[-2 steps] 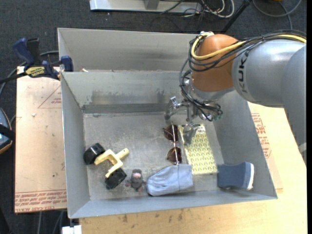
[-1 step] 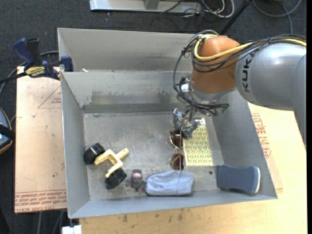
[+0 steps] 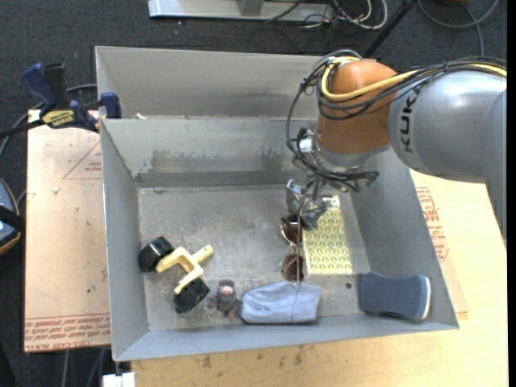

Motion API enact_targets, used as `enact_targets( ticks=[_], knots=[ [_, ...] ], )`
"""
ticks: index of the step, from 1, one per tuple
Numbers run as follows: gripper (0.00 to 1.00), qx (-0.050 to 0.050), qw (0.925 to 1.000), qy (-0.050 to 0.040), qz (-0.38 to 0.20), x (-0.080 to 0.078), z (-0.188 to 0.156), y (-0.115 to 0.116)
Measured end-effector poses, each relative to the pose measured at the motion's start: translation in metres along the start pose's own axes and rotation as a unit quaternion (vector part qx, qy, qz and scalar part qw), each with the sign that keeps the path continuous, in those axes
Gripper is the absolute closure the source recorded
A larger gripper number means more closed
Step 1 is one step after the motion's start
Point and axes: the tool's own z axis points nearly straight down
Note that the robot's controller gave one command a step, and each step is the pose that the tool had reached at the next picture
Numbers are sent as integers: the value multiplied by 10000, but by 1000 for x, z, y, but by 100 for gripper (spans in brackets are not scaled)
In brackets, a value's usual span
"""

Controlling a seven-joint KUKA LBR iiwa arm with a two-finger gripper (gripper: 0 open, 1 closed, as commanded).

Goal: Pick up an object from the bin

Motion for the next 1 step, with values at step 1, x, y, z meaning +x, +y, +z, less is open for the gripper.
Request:
enact_targets(
  ticks=[1],
  knots=[
    [100, 3, 10000, -2, 1, 0, -2, 0]
  ],
)
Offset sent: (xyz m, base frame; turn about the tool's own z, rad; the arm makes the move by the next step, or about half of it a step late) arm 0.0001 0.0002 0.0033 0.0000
